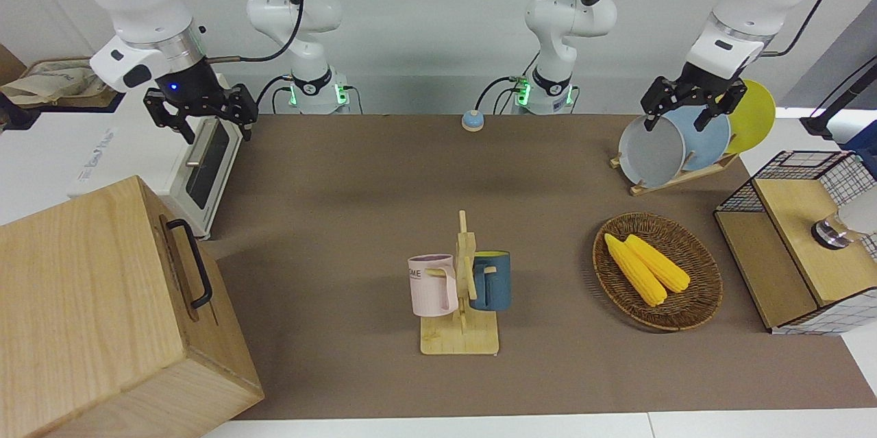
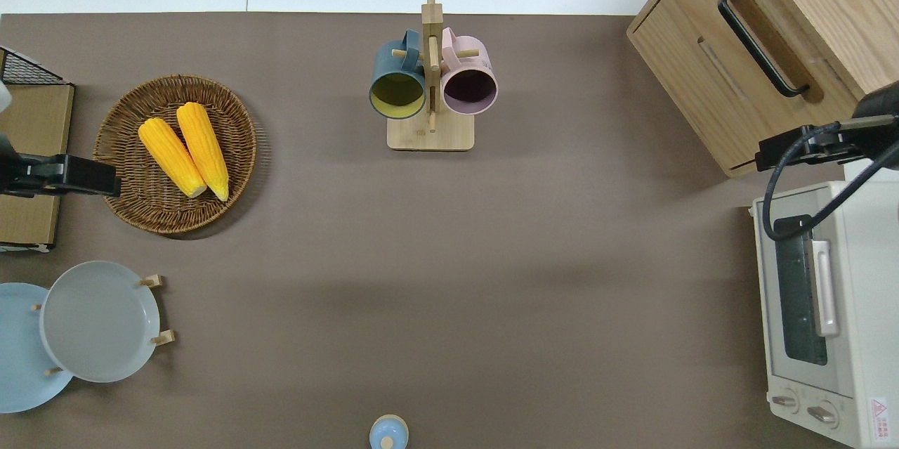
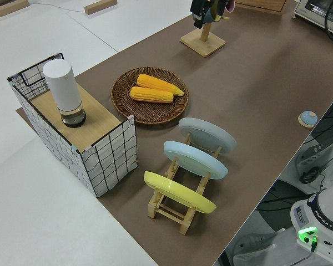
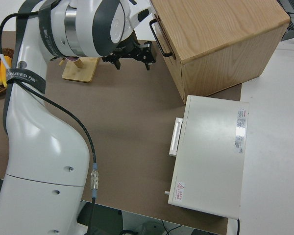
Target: Slide drawer open with right arm
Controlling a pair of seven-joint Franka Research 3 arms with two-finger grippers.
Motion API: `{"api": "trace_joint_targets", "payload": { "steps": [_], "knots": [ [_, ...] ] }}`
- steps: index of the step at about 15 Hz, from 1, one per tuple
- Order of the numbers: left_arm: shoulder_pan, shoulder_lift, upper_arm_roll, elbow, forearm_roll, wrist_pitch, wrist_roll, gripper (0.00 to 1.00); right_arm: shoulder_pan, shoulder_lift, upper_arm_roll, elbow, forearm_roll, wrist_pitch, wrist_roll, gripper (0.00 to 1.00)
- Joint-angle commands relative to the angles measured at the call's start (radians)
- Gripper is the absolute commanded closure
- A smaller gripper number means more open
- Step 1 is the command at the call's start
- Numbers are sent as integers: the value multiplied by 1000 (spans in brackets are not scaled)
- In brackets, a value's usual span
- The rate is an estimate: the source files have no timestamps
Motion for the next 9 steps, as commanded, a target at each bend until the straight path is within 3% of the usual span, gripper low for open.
{"api": "trace_joint_targets", "payload": {
  "steps": [1, 9],
  "knots": [
    [-17, 13, 17, 20, 12, 0, 7, 5, 1, 18, 5, 22, -11, -15, -22, 13],
    [-17, 13, 17, 20, 12, 0, 7, 5, -8, 18, 4, 22, -10, -17, -22, 15]
  ]
}}
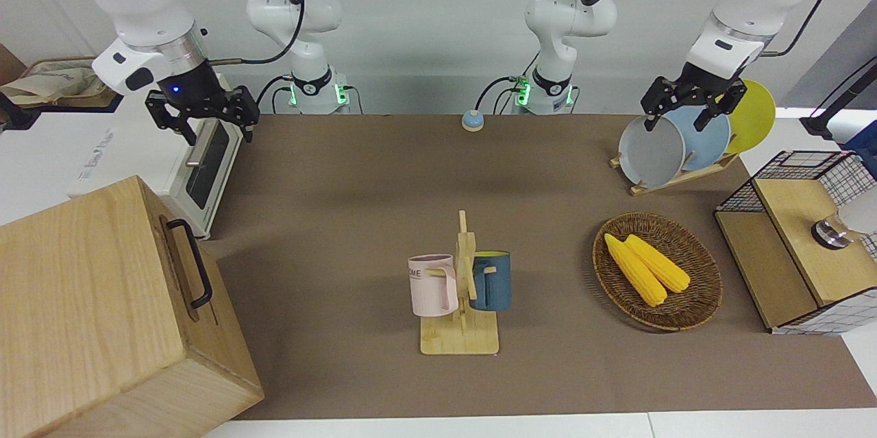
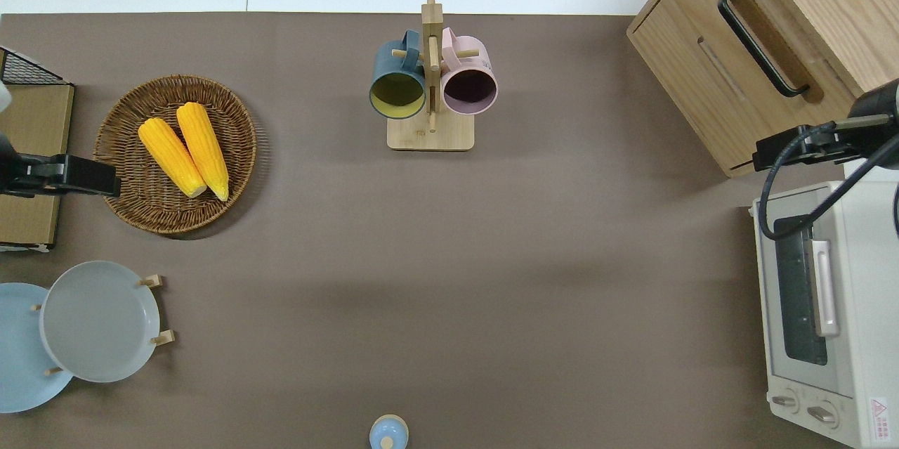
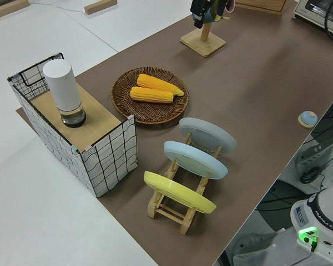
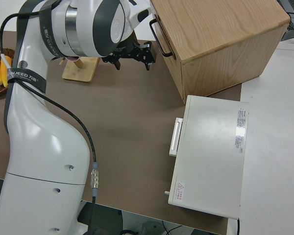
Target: Slide drawer open with right arm
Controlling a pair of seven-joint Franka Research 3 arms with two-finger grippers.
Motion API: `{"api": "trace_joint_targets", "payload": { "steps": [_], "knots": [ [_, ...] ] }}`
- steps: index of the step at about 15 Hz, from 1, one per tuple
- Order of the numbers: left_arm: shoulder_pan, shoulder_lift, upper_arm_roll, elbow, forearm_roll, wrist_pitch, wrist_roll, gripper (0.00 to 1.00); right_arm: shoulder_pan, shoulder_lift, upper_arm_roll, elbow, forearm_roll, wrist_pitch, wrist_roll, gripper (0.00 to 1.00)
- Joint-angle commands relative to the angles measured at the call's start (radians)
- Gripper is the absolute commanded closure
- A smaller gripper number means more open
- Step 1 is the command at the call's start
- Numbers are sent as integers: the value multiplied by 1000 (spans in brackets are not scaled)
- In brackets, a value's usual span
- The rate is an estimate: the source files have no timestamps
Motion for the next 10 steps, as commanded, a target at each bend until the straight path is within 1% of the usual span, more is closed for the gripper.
{"api": "trace_joint_targets", "payload": {
  "steps": [1, 6, 10],
  "knots": [
    [-17, 13, 17, 20, 12, 0, 7, 5, -10, 13, 4, 22, -8, -18, -25, 15],
    [-17, 13, 17, 20, 12, 0, 7, 5, -2, 11, 1, 22, -14, -18, -20, 15],
    [-17, 13, 17, 20, 12, 0, 7, 2, 5, 14, 10, 22, -114, -17, -19, 15]
  ]
}}
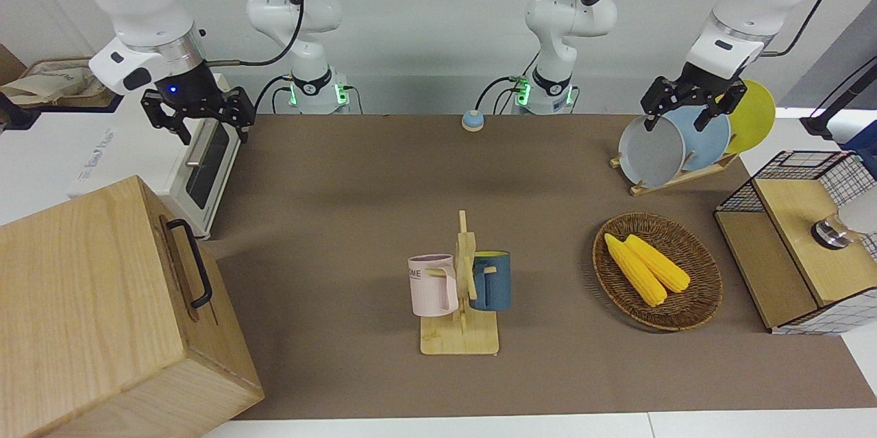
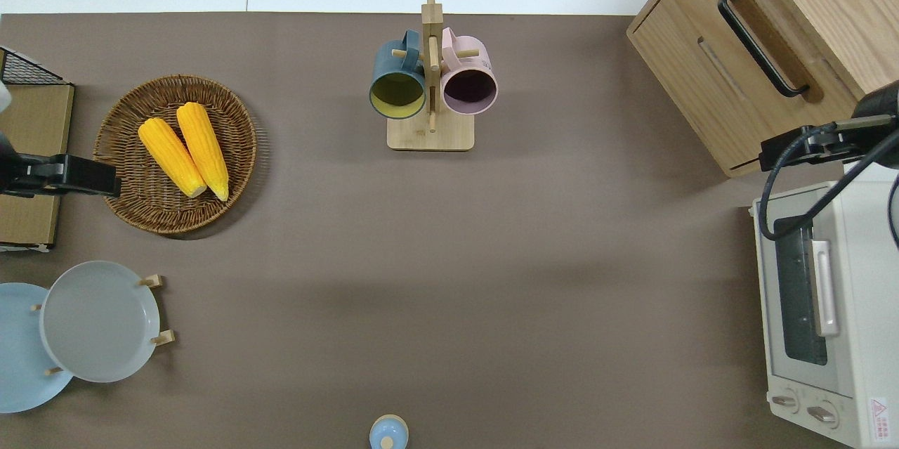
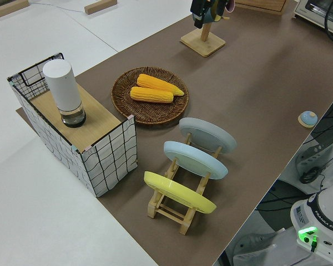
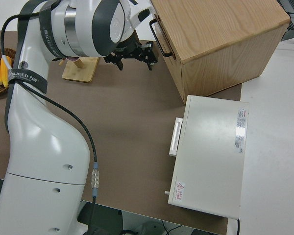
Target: Slide drawer open with right arm
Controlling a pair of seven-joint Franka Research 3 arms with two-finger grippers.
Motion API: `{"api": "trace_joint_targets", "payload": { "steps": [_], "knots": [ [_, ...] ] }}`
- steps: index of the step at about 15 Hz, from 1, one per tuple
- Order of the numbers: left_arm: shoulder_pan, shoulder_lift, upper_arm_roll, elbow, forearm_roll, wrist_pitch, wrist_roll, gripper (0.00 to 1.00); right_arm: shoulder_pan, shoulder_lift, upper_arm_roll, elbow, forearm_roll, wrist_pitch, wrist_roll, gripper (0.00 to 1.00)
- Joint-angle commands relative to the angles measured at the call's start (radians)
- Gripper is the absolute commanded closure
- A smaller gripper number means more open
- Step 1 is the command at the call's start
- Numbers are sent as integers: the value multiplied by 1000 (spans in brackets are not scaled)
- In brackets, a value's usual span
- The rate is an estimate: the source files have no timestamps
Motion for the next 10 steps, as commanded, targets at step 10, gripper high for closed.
{"api": "trace_joint_targets", "payload": {
  "steps": [10],
  "knots": [
    [-17, 13, 17, 20, 12, 0, 8, 2, 172, 72, 31, 22, -468, -6, 70, 15]
  ]
}}
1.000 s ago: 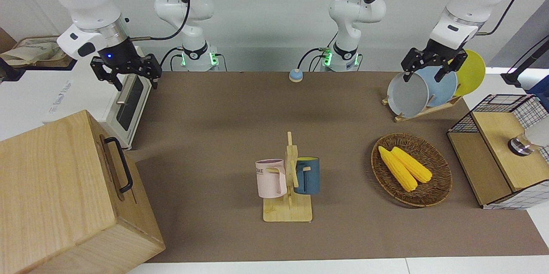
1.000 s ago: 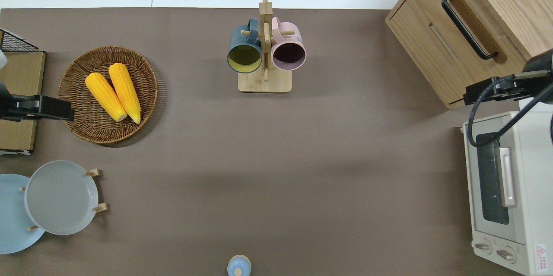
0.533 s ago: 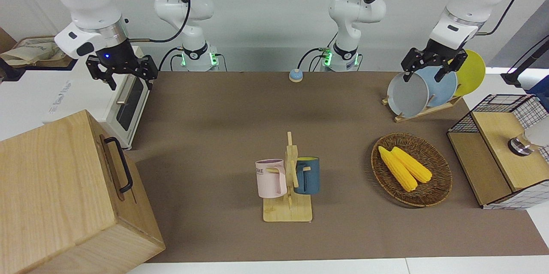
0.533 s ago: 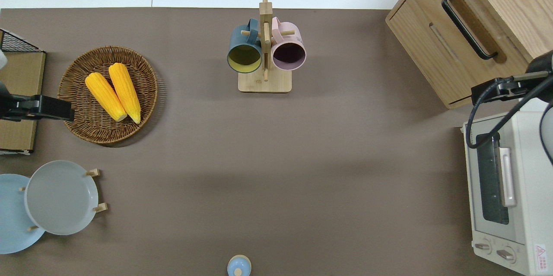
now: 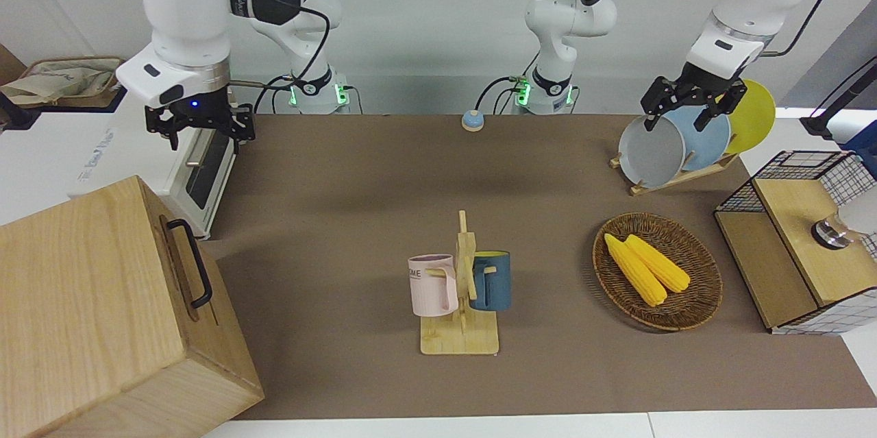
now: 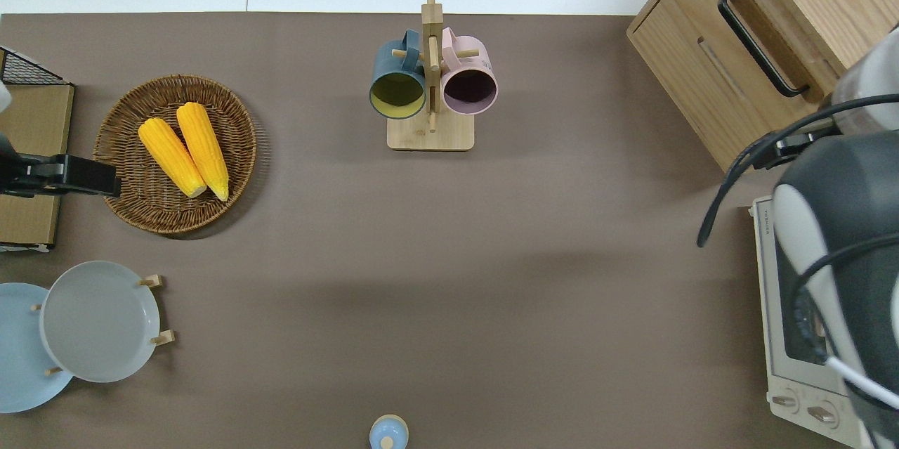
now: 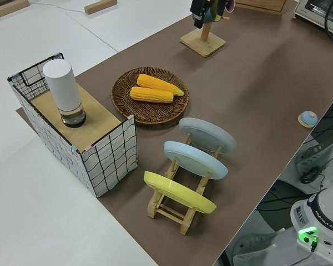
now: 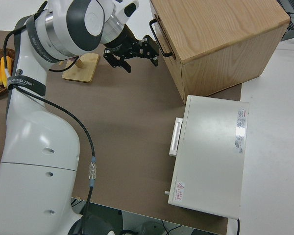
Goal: Slide drawer open with right arm
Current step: 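Reach the right gripper up to the black drawer handle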
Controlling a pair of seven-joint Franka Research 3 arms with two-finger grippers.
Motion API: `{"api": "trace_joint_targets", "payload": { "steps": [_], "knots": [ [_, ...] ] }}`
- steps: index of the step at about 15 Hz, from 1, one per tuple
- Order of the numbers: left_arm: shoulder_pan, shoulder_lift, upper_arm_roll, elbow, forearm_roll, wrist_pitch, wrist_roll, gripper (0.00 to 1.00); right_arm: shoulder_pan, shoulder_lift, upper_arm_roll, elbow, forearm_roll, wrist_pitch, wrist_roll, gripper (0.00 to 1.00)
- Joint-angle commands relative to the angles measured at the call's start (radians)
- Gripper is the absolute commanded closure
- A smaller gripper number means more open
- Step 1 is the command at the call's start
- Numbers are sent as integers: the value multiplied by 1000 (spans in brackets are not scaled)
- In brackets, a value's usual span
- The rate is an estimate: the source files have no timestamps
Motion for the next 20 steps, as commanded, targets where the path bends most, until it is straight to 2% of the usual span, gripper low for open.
{"api": "trace_joint_targets", "payload": {
  "steps": [1, 2, 5, 6, 10, 13, 15, 20],
  "knots": [
    [-17, 13, 17, 20, 12, 0, 7, 2, 100, 46, 3, 22, -196, -6, 86, 15],
    [-17, 13, 17, 20, 12, 0, 7, 2, 117, 60, 12, 22, -254, -11, 108, 15],
    [-17, 13, 17, 20, 12, 0, 7, 2, 122, 90, 76, 16, -404, -13, 141, 15],
    [-17, 13, 17, 20, 12, 0, 7, 5, 125, 103, 86, 14, -440, -11, 160, 15],
    [-17, 13, 17, 20, 12, 0, 7, 2, 140, 173, 89, 11, -587, -6, 226, 15],
    [-17, 13, 17, 20, 12, 0, 7, 5, 152, 213, 96, 5, -717, 4, 230, 15],
    [-17, 13, 17, 20, 12, 0, 7, 2, 154, 225, 100, -26, -814, 53, 230, 15],
    [-17, 13, 17, 20, 12, 0, 7, 5, 145, 267, 101, -58, -978, 139, 237, 15]
  ]
}}
